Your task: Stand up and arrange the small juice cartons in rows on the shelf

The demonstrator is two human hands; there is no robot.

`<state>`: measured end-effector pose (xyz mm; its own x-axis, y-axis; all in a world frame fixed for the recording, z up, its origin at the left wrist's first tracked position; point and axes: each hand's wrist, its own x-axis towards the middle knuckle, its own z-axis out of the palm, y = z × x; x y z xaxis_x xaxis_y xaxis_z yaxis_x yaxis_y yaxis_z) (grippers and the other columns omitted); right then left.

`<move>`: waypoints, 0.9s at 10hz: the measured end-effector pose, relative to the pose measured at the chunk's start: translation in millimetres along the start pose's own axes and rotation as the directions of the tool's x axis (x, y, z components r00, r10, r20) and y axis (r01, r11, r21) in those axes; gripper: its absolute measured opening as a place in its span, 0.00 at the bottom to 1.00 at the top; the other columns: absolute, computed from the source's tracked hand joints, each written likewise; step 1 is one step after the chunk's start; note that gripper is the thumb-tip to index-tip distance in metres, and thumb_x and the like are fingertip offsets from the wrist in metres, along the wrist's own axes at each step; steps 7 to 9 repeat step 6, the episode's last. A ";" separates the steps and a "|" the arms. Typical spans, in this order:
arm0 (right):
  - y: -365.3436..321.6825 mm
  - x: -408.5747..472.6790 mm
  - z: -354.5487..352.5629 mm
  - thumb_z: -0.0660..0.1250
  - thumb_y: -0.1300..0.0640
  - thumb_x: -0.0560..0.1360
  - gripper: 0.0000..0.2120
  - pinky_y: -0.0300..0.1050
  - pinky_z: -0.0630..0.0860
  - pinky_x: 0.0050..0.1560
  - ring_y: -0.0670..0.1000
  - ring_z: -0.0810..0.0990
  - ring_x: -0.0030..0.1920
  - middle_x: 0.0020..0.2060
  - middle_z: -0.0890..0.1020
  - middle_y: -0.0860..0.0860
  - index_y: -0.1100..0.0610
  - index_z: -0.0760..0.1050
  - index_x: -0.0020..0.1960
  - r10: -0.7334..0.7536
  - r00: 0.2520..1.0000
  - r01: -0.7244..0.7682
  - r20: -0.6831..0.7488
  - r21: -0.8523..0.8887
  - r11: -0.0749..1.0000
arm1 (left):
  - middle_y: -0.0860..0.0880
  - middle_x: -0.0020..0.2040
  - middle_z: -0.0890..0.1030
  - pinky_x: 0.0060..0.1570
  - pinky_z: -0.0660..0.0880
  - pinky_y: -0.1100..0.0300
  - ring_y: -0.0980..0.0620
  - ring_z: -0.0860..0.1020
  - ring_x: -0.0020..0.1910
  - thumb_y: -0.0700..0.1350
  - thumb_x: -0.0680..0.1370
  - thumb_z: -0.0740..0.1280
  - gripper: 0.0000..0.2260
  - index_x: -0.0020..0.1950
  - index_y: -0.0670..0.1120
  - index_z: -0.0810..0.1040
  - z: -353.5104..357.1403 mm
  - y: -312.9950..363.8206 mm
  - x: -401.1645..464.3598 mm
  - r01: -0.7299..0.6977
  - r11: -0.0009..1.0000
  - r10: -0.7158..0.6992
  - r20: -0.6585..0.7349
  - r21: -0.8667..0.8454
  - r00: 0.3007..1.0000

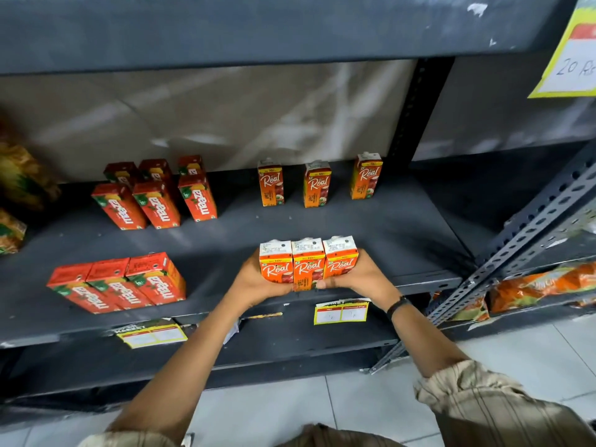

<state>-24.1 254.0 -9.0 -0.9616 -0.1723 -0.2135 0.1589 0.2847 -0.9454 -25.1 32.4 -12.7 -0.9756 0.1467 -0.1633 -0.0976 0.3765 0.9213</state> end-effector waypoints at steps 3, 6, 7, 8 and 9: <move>-11.4 -4.1 0.8 0.79 0.64 0.62 0.44 0.57 0.72 0.66 0.53 0.76 0.63 0.64 0.77 0.55 0.51 0.61 0.72 -0.036 0.998 0.037 0.060 -0.008 0.999 | 0.49 0.58 0.77 0.49 0.77 0.70 0.57 0.78 0.54 0.33 0.62 0.78 0.45 0.71 0.52 0.59 2.7 6.5 -8.8 -0.082 0.990 0.086 0.038 -0.115 0.996; -47.4 -28.4 -8.6 0.64 0.39 0.66 0.37 0.55 0.68 0.69 0.51 0.69 0.69 0.68 0.73 0.50 0.46 0.60 0.73 -0.203 0.975 0.205 -0.091 0.011 0.979 | 0.47 0.71 0.69 0.67 0.68 0.53 0.53 0.68 0.68 0.52 0.68 0.69 0.36 0.73 0.52 0.59 -9.0 34.3 -27.8 -0.237 0.965 0.225 -0.110 -0.114 0.968; -47.4 -28.4 -8.6 0.64 0.39 0.66 0.37 0.55 0.68 0.69 0.51 0.69 0.69 0.68 0.73 0.50 0.46 0.60 0.73 -0.203 0.975 0.205 -0.091 0.011 0.979 | 0.47 0.71 0.69 0.67 0.68 0.53 0.53 0.68 0.68 0.52 0.68 0.69 0.36 0.73 0.52 0.59 -9.0 34.3 -27.8 -0.237 0.965 0.225 -0.110 -0.114 0.968; -47.4 -28.4 -8.6 0.64 0.39 0.66 0.37 0.55 0.68 0.69 0.51 0.69 0.69 0.68 0.73 0.50 0.46 0.60 0.73 -0.203 0.975 0.205 -0.091 0.011 0.979 | 0.47 0.71 0.69 0.67 0.68 0.53 0.53 0.68 0.68 0.52 0.68 0.69 0.36 0.73 0.52 0.59 -9.0 34.3 -27.8 -0.237 0.965 0.225 -0.110 -0.114 0.968; -47.4 -28.4 -8.6 0.64 0.39 0.66 0.37 0.55 0.68 0.69 0.51 0.69 0.69 0.68 0.73 0.50 0.46 0.60 0.73 -0.203 0.975 0.205 -0.091 0.011 0.979 | 0.47 0.71 0.69 0.67 0.68 0.53 0.53 0.68 0.68 0.52 0.68 0.69 0.36 0.73 0.52 0.59 -9.0 34.3 -27.8 -0.237 0.965 0.225 -0.110 -0.114 0.968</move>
